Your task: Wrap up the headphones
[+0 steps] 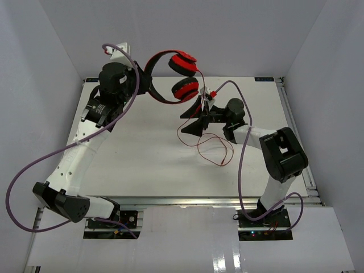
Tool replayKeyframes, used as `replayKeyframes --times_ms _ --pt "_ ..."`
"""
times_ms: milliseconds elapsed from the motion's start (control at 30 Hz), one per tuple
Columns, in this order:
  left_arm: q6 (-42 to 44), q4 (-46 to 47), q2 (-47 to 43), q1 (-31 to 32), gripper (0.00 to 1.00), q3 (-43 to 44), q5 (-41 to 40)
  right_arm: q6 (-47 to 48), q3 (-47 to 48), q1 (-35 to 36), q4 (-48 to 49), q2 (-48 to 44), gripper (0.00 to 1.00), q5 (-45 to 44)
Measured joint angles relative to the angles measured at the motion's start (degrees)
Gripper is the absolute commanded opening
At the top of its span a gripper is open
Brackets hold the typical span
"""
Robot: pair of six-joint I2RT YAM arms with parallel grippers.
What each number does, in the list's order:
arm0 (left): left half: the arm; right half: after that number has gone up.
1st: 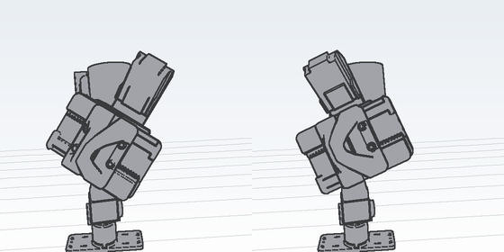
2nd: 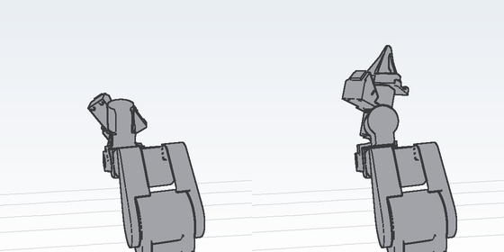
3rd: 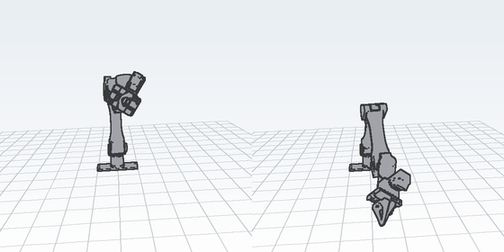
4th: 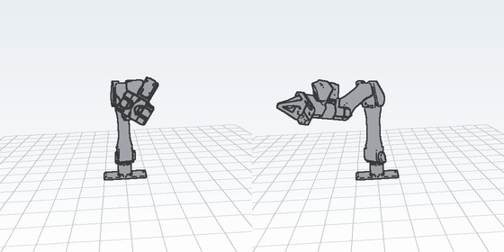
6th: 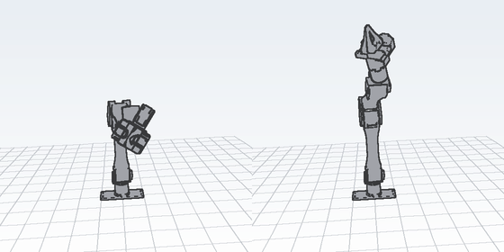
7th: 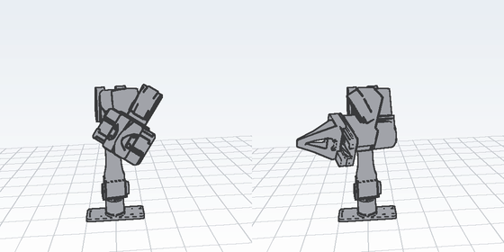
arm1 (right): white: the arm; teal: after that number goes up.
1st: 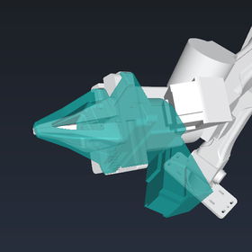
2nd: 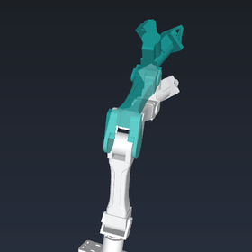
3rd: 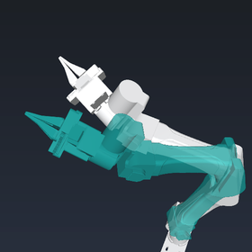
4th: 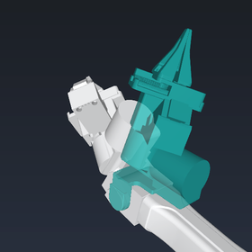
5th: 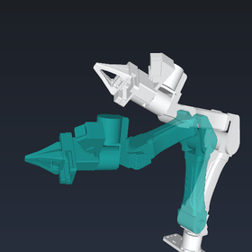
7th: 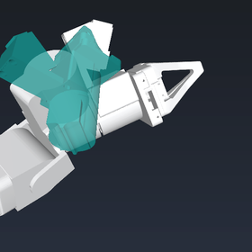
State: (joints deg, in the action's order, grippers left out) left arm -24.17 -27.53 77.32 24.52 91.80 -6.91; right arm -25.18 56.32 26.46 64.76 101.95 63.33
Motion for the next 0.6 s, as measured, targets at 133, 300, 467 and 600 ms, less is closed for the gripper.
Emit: replayKeyframes --times_ms 133,300,467,600 --pt "-6.4 3.0 -1.7 -2.3 0.0 0.8 0.7 -9.3 0.3 -0.1 5.0 2.9 0.84 -0.3" --pt "-14.2 6.7 -3.4 -3.5 0.0 0.8 2.3 -19.2 1.0 0.8 7.6 4.4 0.81 -1.8" --pt "-19.6 8.8 -4.4 -3.9 0.0 -0.2 3.4 -22.8 1.0 2.9 8.8 4.5 0.75 -3.0" --pt "-20.5 9.1 -4.5 -5.1 0.0 0.4 2.4 -22.6 0.0 4.4 9.2 4.2 0.7 -3.0"
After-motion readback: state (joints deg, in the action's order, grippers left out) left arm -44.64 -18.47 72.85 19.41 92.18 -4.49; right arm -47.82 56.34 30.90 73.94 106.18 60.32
